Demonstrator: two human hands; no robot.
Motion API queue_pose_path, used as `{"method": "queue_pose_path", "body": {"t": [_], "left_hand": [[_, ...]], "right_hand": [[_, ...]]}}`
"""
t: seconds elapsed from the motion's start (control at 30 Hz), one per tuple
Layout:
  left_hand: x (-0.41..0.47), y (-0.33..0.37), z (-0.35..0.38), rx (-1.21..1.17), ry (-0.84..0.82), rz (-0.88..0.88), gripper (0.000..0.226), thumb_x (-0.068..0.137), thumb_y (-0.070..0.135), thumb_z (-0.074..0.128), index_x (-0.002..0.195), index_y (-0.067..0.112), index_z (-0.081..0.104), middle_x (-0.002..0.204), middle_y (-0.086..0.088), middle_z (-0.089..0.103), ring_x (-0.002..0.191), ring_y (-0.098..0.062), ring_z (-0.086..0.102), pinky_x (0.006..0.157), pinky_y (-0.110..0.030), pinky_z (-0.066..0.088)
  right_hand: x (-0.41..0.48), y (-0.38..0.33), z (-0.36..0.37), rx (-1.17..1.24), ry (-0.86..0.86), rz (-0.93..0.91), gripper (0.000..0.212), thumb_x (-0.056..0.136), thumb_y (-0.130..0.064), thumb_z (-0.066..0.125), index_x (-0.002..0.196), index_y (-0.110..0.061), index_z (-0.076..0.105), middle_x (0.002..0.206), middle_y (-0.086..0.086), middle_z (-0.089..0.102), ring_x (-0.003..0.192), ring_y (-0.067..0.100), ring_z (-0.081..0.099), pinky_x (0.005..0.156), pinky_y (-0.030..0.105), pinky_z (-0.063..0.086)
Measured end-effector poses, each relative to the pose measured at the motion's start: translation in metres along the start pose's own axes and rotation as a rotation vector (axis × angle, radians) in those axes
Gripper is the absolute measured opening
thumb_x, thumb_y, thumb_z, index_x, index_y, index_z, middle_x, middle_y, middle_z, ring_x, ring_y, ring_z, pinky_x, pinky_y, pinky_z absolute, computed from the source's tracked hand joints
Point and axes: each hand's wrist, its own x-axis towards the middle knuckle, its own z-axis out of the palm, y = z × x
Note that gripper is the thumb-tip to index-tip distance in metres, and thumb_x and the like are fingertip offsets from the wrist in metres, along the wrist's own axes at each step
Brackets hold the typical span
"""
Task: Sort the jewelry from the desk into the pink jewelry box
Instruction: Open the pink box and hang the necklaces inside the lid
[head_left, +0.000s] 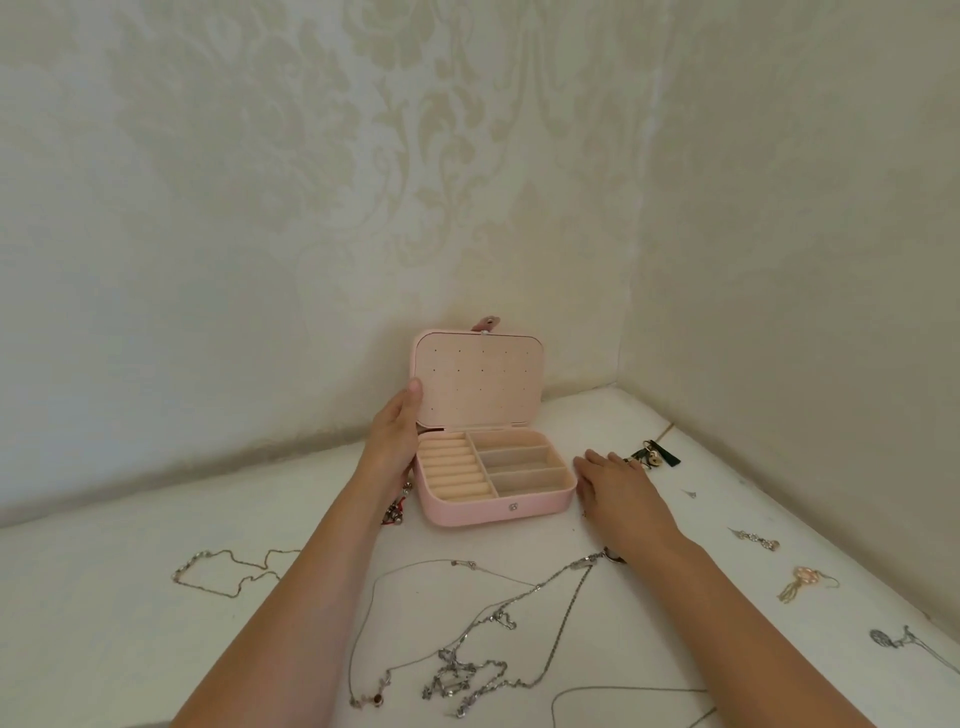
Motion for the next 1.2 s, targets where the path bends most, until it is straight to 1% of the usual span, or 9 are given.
{"method": "queue_pose_path", "body": {"t": [0.07,0.2,0.37,0.53,0.7,0.87,1.03,1.13,1.2], "left_hand": [[-0.001,-0.001,-0.002,-0.014,-0.014,-0.005,0.028,0.099,0.042,0.038,0.099,0.028,0.061,0.106,-0.001,0.069,0.099,-0.016,0.066,0.091,-0.035,0.050],[-0.001,-0.001,-0.005,-0.038,-0.068,0.005,0.027,0.099,0.041,0.037,0.102,0.029,0.061,0.111,-0.002,0.069,0.100,-0.013,0.066,0.093,-0.034,0.049],[0.004,-0.004,-0.009,-0.027,-0.111,0.001,0.030,0.095,0.049,0.042,0.109,0.032,0.061,0.114,0.002,0.069,0.108,-0.016,0.064,0.101,-0.043,0.044],[0.005,-0.006,-0.011,-0.013,-0.135,0.002,0.036,0.091,0.057,0.044,0.112,0.034,0.061,0.115,0.006,0.068,0.108,-0.014,0.063,0.102,-0.043,0.044],[0.005,-0.006,-0.013,-0.014,-0.165,-0.015,0.075,0.067,0.081,0.051,0.124,0.033,0.056,0.119,0.009,0.066,0.111,-0.011,0.062,0.104,-0.043,0.041],[0.006,-0.006,-0.010,-0.017,-0.153,-0.026,0.041,0.088,0.064,0.042,0.113,0.036,0.059,0.117,0.008,0.067,0.108,-0.014,0.063,0.102,-0.045,0.043],[0.005,-0.005,-0.008,-0.048,-0.134,-0.037,0.038,0.092,0.059,0.039,0.111,0.034,0.060,0.117,0.008,0.067,0.108,-0.011,0.063,0.102,-0.042,0.044],[0.005,-0.004,-0.007,-0.075,-0.137,-0.040,0.042,0.095,0.054,0.035,0.123,0.029,0.056,0.119,0.007,0.065,0.108,-0.010,0.063,0.101,-0.040,0.045],[0.004,-0.003,-0.006,-0.072,-0.141,-0.037,0.040,0.096,0.052,0.035,0.119,0.029,0.057,0.117,0.006,0.067,0.106,-0.011,0.064,0.100,-0.039,0.046]], "right_hand": [[-0.003,-0.004,-0.005,0.050,0.038,-0.004,0.024,0.096,-0.013,0.033,0.094,-0.015,0.057,0.096,-0.002,0.053,0.102,0.020,0.050,0.094,0.029,0.033],[-0.009,-0.016,-0.023,0.372,0.209,0.061,0.032,0.094,-0.009,0.046,0.123,-0.014,0.061,0.132,0.002,0.054,0.119,0.020,0.052,0.104,0.029,0.034],[0.003,-0.035,-0.048,0.447,0.392,-0.090,0.031,0.093,-0.007,0.051,0.121,-0.016,0.062,0.122,-0.003,0.060,0.113,0.013,0.053,0.090,0.012,0.030],[0.045,-0.050,-0.074,0.401,0.372,-0.189,0.033,0.091,-0.007,0.053,0.122,-0.016,0.061,0.117,0.005,0.062,0.105,0.019,0.057,0.090,0.026,0.044],[0.073,-0.060,-0.089,0.352,0.358,-0.210,0.035,0.089,-0.009,0.056,0.123,-0.015,0.062,0.107,0.009,0.061,0.098,0.021,0.058,0.090,0.032,0.044],[0.087,-0.075,-0.094,0.365,0.380,-0.237,0.020,0.084,-0.019,0.067,0.103,-0.015,0.071,0.097,0.005,0.063,0.086,0.018,0.061,0.081,0.032,0.046],[0.095,-0.081,-0.093,0.496,0.514,-0.106,0.019,0.077,-0.025,0.074,0.074,-0.012,0.061,0.078,0.001,0.059,0.073,0.018,0.055,0.068,0.031,0.044],[0.092,-0.084,-0.086,0.474,0.505,-0.213,0.009,0.081,-0.022,0.070,0.080,-0.014,0.072,0.081,0.002,0.062,0.074,0.016,0.058,0.073,0.035,0.048],[0.090,-0.085,-0.082,0.472,0.498,-0.270,0.010,0.082,-0.020,0.068,0.090,-0.016,0.075,0.086,0.004,0.063,0.075,0.015,0.060,0.076,0.036,0.049]]}}
